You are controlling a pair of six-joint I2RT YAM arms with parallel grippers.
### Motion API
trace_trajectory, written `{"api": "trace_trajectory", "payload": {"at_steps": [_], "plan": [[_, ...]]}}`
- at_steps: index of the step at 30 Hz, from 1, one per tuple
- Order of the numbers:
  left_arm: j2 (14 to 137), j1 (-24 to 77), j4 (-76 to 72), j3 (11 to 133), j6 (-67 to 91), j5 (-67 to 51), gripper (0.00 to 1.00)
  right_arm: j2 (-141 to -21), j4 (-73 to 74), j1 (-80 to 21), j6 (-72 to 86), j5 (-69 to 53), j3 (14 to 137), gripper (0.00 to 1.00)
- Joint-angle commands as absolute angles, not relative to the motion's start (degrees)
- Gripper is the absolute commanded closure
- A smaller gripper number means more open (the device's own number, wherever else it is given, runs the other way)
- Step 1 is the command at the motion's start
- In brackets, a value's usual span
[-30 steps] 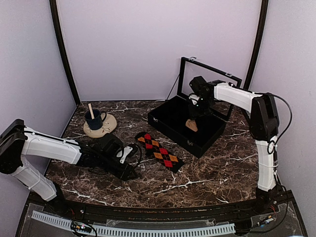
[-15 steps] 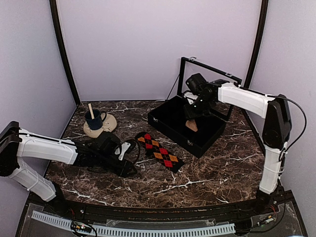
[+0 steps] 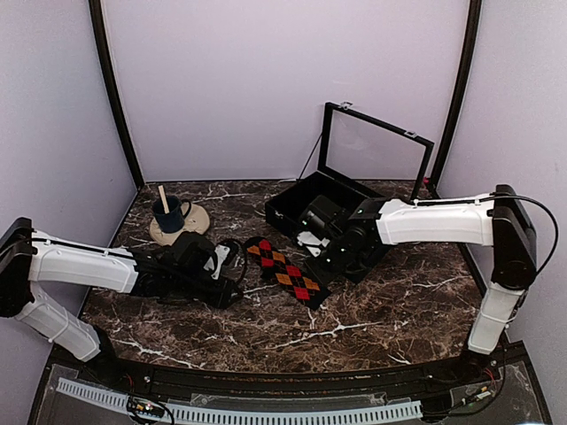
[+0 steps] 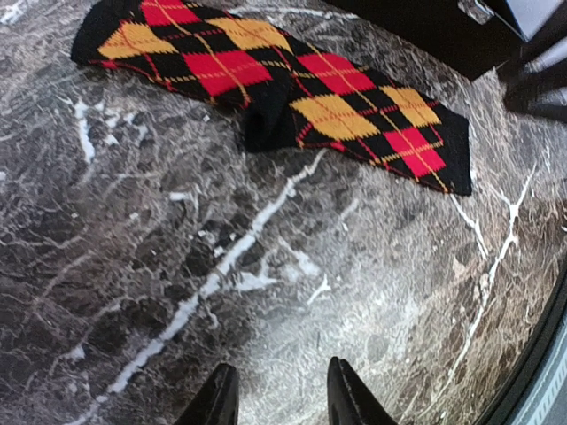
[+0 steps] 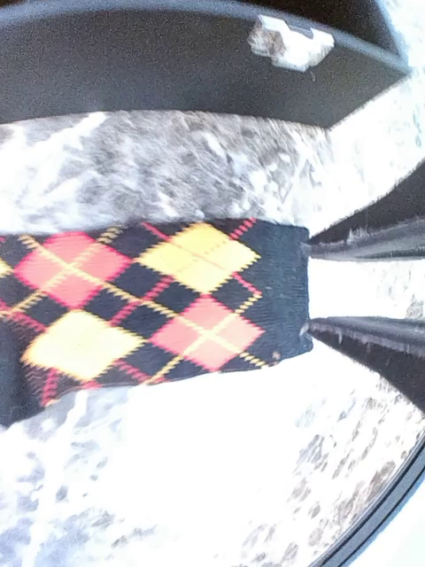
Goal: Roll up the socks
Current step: Rotate the sock in the storage box.
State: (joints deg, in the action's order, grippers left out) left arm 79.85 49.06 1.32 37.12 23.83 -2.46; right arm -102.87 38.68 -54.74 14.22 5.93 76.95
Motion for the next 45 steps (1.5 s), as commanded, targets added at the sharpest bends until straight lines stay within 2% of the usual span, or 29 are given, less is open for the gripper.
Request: {"api": "trace_trajectory", "payload": {"at_steps": [1,16,26,33,40,43,45], "plan": [[80.21,48.24,-0.06,39.33,25.15,0.54,0.63,-102.14,34.56,-55.42,17.06,5.21,74.02,0.83],[84.25,42.47,-3.25,42.62,29.36,2.08,0.64,-108.85,27.69,-57.04,19.88,-0.19,67.54,0.91],[86.96,40.18,-5.44,43.83,29.32,1.25,0.64,-110.14,26.90,-67.55,29.49,-0.36,67.50,0.93],[83.54,40.08,-4.66,41.93,28.01,0.86,0.64,-113.37,27.42,-77.62,37.17,-0.30,73.34,0.93],[78.32,40.12,-4.24,37.44,27.70,0.00,0.64,-120.03,31.51,-85.05,39.28,1.30,85.73,0.92],[75.95,40.08,-3.92,35.84,27.52,0.00,0.64,-120.61,35.77,-86.41,38.35,6.75,89.96,0.88],[74.31,40.08,-3.79,35.00,27.36,-0.07,0.64,-119.44,36.93,-86.65,37.06,9.88,90.69,0.80]]}}
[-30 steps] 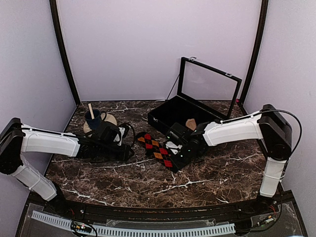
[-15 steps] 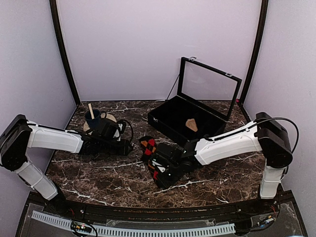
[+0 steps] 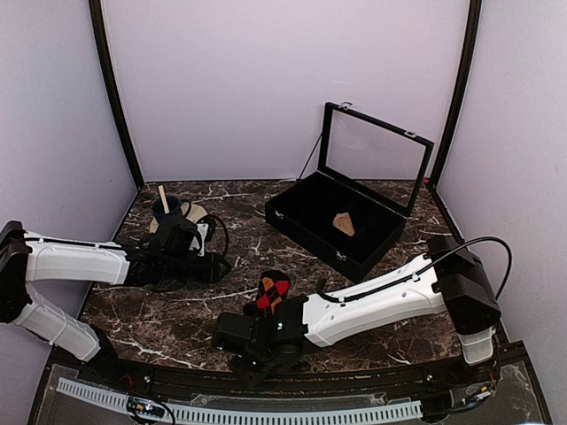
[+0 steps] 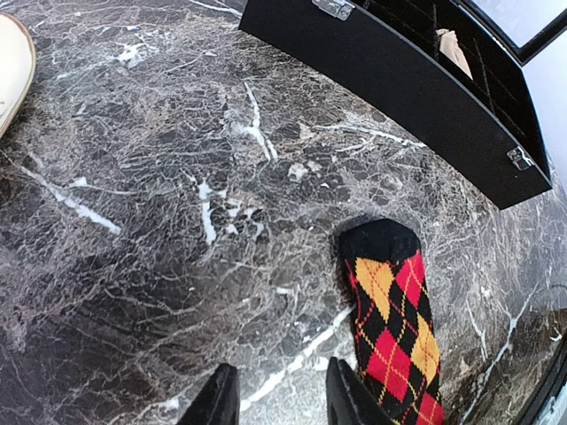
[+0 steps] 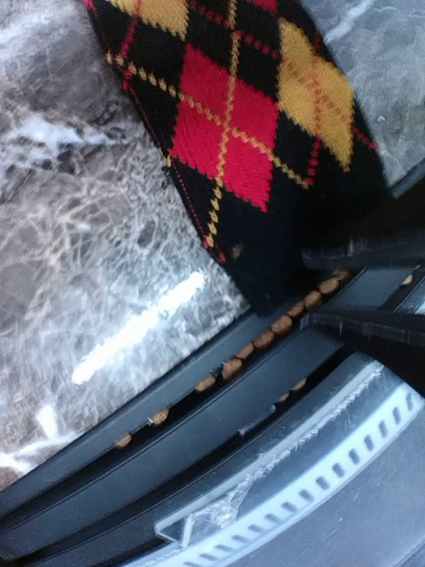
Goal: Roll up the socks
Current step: Rotate the sock in the storage box.
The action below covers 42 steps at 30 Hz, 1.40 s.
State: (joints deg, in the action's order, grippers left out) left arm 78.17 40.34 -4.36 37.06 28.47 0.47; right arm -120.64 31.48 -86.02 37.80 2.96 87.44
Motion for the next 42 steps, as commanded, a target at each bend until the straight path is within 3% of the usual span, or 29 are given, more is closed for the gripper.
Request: {"api": "trace_trajectory", "payload": {"at_steps": [1,6,20,34,42], "plan": [[73.64,40.08,-3.66,34.62,27.34,-0.15,0.64,-118.71,37.19,-86.66,36.23,10.63,90.51,0.76],[71.08,40.08,-2.72,33.24,27.35,-0.14,0.64,-115.89,39.01,-86.66,30.27,11.74,88.80,0.64],[68.12,40.13,-1.86,31.33,28.63,1.34,0.64,-115.74,38.86,-86.84,15.60,7.63,84.36,0.49],[68.20,40.09,-1.90,30.66,29.27,2.42,0.64,-118.17,38.90,-86.25,9.95,4.25,85.04,0.48],[68.29,39.99,-2.20,29.98,29.27,2.96,0.64,-120.46,40.16,-85.74,6.26,3.57,86.96,0.57]]}}
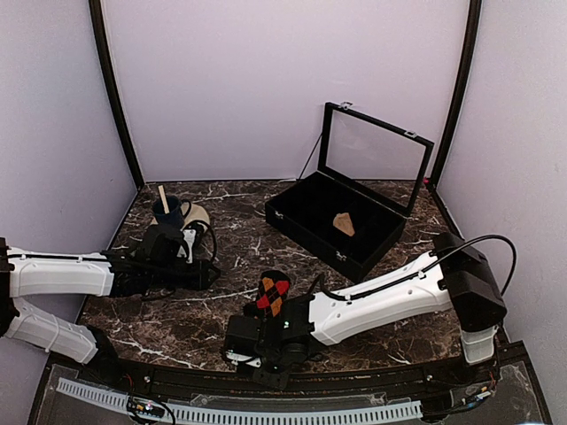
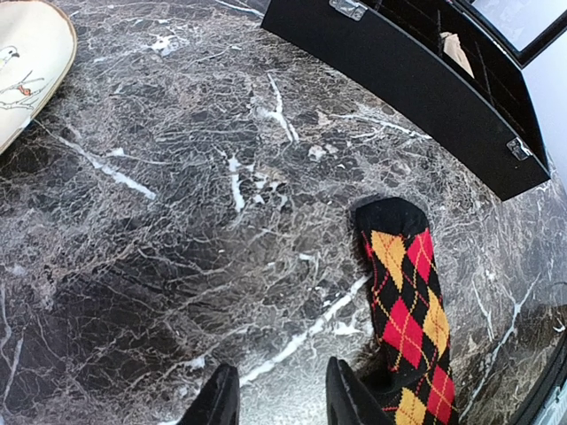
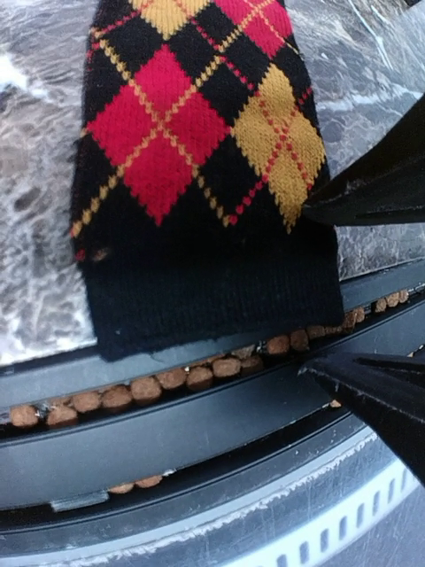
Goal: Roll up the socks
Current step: Rotate the sock in the storage box, then fold the sock at the corner of the board.
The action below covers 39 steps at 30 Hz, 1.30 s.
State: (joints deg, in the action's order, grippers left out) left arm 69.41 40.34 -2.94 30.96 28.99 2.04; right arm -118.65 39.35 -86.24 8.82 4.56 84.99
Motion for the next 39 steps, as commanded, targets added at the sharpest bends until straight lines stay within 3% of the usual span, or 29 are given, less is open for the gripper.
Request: {"api": "trace_trajectory", "payload": {"at_steps": [1,14,29,39], "plan": [[68.29,40.00,-2.24,29.96,29.26,3.05,0.64,-120.61,40.30,-85.66,5.90,3.52,87.19,0.60],[69.70,39.66,-3.60,29.16,29.14,2.89,0.64,-121.15,41.92,-84.75,4.39,0.09,88.51,0.93],[67.92,39.03,-5.27,27.54,28.90,3.21,0.64,-117.37,44.48,-79.55,6.80,-16.62,94.66,0.98],[68.79,39.04,-7.25,27.93,27.74,3.33,0.64,-114.42,44.56,-69.76,7.32,-26.27,97.38,0.98]]}}
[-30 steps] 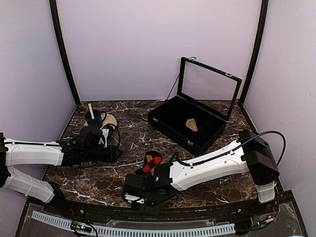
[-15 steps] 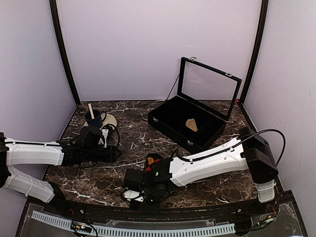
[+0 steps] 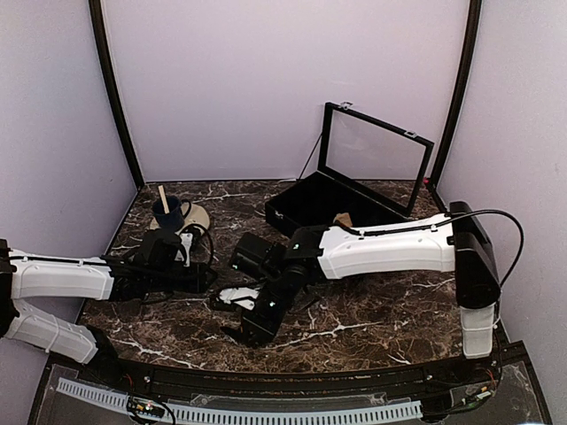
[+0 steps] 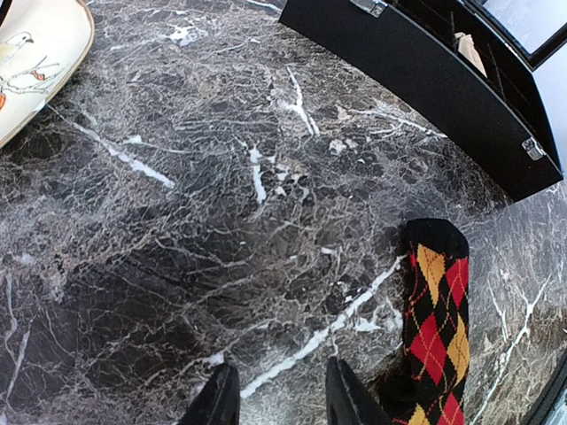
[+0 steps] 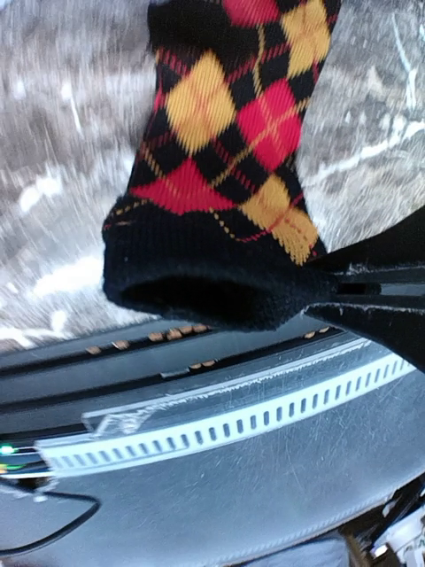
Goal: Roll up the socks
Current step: Fold the sock at the corner of the board.
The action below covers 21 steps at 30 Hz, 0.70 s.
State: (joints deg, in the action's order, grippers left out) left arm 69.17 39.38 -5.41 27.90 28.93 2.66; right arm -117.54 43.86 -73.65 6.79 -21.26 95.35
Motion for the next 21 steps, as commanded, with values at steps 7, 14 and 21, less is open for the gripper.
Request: {"api": "trace_trajectory", "payload": {"at_steps": [7,14,21], "plan": [[72.54,39.02,-7.71,30.66,24.82,3.25,0.64,-115.06,47.12,-62.06,4.35,-27.71,100.10,0.98],[75.73,38.98,-8.53,32.59,22.74,2.44,0.64,-117.27,51.63,-56.97,0.47,-27.44,104.39,0.99],[79.41,39.05,-9.86,34.58,21.84,0.40,0.64,-118.26,53.14,-52.73,-1.26,-26.72,103.89,0.99]]}}
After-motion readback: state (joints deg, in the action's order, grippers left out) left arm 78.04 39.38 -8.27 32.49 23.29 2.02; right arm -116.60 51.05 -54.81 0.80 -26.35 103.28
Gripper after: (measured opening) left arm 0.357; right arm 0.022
